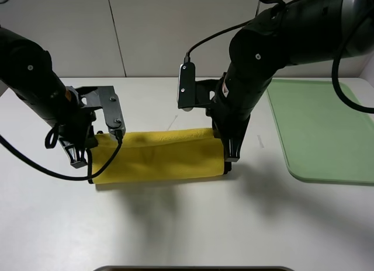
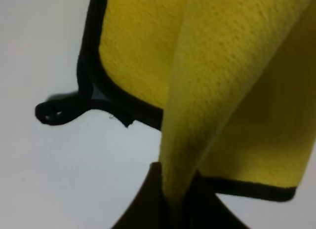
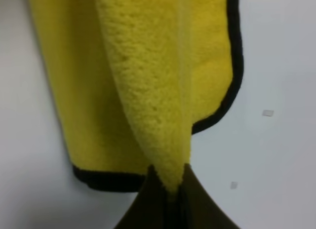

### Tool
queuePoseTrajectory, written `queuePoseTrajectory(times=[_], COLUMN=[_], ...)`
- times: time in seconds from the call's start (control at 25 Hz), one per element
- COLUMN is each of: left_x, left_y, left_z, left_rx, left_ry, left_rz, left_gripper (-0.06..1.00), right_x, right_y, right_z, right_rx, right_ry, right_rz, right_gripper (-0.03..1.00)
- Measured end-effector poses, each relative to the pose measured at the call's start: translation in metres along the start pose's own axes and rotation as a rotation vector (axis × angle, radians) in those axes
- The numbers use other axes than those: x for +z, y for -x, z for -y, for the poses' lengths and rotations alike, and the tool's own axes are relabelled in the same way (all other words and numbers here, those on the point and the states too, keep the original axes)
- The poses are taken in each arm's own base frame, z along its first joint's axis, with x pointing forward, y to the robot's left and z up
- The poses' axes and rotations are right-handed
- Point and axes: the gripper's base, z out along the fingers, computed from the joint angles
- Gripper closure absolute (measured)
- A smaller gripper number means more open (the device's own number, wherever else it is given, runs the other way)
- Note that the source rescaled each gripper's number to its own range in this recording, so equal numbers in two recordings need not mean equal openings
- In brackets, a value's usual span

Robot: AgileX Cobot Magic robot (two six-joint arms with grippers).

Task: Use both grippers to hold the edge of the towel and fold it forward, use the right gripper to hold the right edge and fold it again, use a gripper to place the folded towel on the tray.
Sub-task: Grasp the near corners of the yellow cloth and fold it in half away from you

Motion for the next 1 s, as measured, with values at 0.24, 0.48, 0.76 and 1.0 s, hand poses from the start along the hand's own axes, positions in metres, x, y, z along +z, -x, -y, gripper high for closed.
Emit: queuePoseTrajectory(times=[0.24,0.48,0.76,1.0], left_x=[0.012,0.026,0.026,0.026], left_y=[0.003,0.004,0.007,0.007], left_z=[-0.001,0.000,-0.002,-0.002], left_rx=[-0.005,-0.003,0.001,0.008], left_ry=[0.017,0.021,0.053,0.054], left_rz=[0.022,0.039,0.077,0.072], left_gripper=[0.94,0.94,0.94,0.70], right_x=[0.006,0.023,0.028,0.028], right_y=[0.002,0.001,0.001,0.001], right_z=[0.004,0.003,0.004,0.005], right_rx=[-0.024,-0.043,-0.047,-0.069], right_ry=[-0.039,-0.025,-0.029,-0.042], right_rz=[0.019,-0.004,0.001,-0.006], right_gripper=[0.97,0.97,0.97,0.78])
